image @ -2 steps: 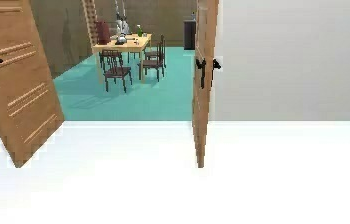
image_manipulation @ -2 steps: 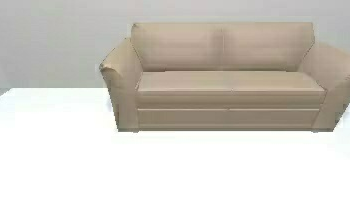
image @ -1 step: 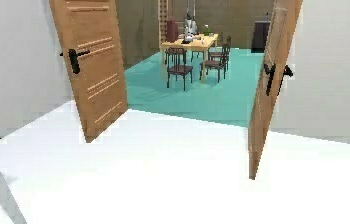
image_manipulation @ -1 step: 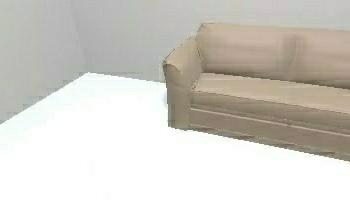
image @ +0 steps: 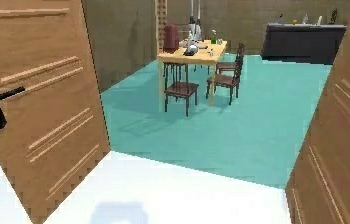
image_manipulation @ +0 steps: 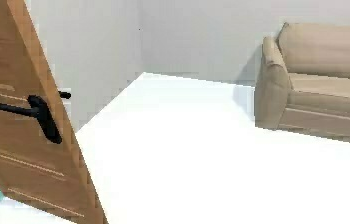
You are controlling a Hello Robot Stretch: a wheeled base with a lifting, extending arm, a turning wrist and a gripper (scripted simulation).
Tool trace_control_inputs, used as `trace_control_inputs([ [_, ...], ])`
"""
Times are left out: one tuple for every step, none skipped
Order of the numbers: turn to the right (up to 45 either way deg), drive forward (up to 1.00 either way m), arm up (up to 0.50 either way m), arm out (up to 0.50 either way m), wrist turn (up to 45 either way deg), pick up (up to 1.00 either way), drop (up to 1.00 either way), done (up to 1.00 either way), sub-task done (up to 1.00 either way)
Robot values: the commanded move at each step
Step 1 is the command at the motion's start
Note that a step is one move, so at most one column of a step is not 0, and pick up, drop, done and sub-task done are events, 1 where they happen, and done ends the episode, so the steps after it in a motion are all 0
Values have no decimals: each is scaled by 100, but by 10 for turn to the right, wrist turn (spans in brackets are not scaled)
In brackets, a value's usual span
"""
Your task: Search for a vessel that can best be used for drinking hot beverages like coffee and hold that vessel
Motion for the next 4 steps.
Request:
trace_control_inputs([
  [-120, 0, 0, 0, 0, 0, 0, 0, 0],
  [0, 25, 0, 0, 0, 0, 0, 0, 0],
  [270, 0, 0, 0, 0, 0, 0, 0, 0],
  [0, 100, 0, 0, 0, 0, 0, 0, 0],
])
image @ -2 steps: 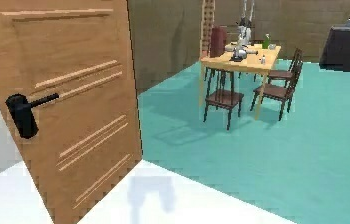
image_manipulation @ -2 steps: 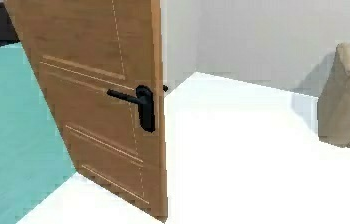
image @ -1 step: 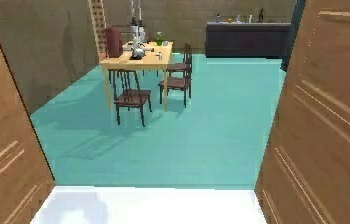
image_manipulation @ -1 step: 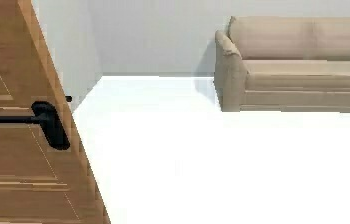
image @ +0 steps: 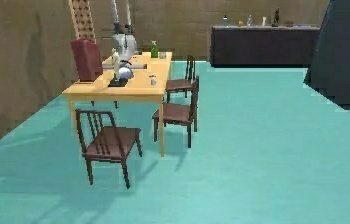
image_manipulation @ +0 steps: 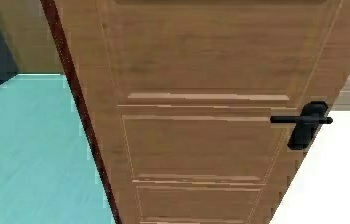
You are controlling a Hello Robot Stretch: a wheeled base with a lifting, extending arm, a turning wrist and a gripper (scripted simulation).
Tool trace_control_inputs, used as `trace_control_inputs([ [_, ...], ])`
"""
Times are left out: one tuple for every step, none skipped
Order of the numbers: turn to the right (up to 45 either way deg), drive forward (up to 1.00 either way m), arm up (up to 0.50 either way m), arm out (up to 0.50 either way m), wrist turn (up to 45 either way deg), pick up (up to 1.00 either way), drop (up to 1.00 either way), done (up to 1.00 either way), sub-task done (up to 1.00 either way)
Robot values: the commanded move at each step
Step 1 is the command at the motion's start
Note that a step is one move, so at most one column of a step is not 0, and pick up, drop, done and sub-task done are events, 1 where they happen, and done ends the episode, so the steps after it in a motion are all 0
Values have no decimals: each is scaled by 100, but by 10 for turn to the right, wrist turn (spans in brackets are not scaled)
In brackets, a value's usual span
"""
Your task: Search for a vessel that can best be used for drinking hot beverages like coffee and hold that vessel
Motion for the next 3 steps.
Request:
trace_control_inputs([
  [0, 50, 0, 0, 0, 0, 0, 0, 0],
  [360, 0, 0, 0, 0, 0, 0, 0, 0],
  [0, 100, 0, 0, 0, 0, 0, 0, 0],
])
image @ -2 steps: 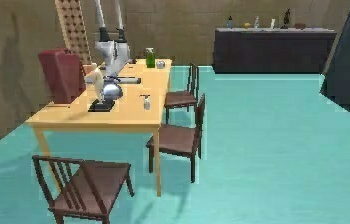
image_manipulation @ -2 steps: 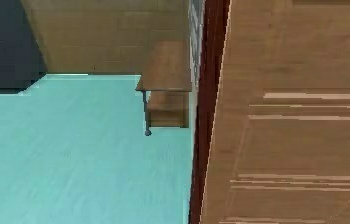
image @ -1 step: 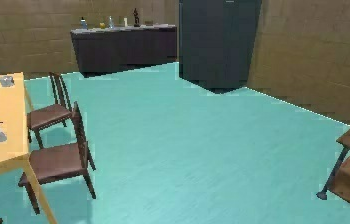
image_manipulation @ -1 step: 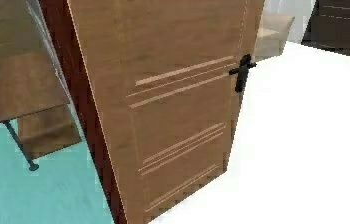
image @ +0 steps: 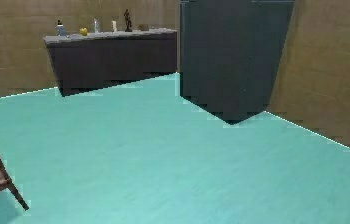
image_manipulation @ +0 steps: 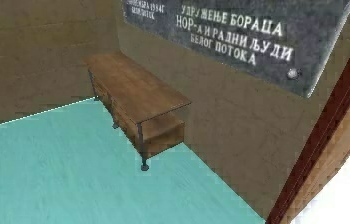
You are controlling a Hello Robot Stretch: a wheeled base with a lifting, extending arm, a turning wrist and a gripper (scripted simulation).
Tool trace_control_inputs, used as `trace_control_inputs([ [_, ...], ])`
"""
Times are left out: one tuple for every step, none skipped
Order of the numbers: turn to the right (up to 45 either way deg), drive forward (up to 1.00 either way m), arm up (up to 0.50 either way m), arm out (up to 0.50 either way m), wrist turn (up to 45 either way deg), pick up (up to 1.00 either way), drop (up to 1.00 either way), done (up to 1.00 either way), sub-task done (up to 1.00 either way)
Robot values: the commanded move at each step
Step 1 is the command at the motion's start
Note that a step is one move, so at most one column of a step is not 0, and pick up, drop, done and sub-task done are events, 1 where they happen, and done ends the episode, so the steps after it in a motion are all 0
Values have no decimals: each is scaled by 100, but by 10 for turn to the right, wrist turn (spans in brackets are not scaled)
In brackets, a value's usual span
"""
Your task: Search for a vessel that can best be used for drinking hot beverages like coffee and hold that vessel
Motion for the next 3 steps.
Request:
trace_control_inputs([
  [30, 0, 0, 0, 0, 0, 0, 0, 0],
  [0, 30, 0, 0, 0, 0, 0, 0, 0],
  [-360, 0, 0, 0, 0, 0, 0, 0, 0],
])
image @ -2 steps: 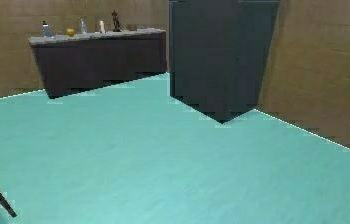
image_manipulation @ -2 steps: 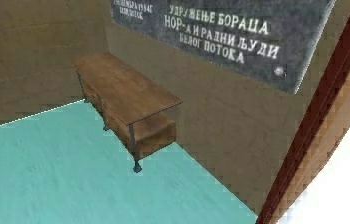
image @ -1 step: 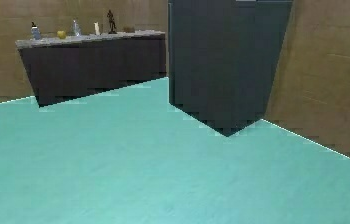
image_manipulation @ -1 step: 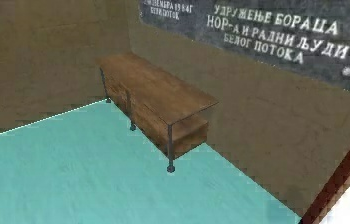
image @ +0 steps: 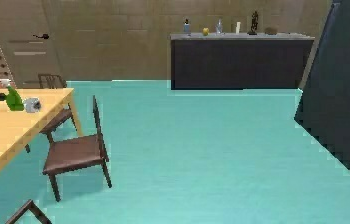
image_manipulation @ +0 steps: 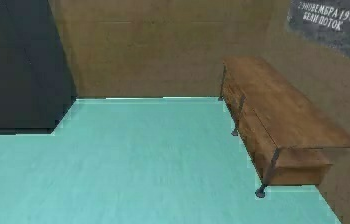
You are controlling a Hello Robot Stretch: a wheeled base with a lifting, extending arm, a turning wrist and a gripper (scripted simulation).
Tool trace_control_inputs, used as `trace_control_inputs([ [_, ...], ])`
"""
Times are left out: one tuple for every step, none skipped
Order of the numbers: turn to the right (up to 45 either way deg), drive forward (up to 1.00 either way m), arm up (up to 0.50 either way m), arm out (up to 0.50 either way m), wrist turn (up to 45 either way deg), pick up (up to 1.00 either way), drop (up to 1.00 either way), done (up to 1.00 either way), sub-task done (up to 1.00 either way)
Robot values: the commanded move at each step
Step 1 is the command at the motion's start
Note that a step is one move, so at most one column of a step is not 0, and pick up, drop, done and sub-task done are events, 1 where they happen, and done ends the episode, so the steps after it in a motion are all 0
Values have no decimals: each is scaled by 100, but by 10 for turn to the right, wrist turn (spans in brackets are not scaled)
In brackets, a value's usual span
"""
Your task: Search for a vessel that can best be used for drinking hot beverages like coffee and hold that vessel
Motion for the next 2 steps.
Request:
trace_control_inputs([
  [0, 80, 0, 0, 0, 0, 0, 0, 0],
  [-450, 0, 0, 0, 0, 0, 0, 0, 0],
])
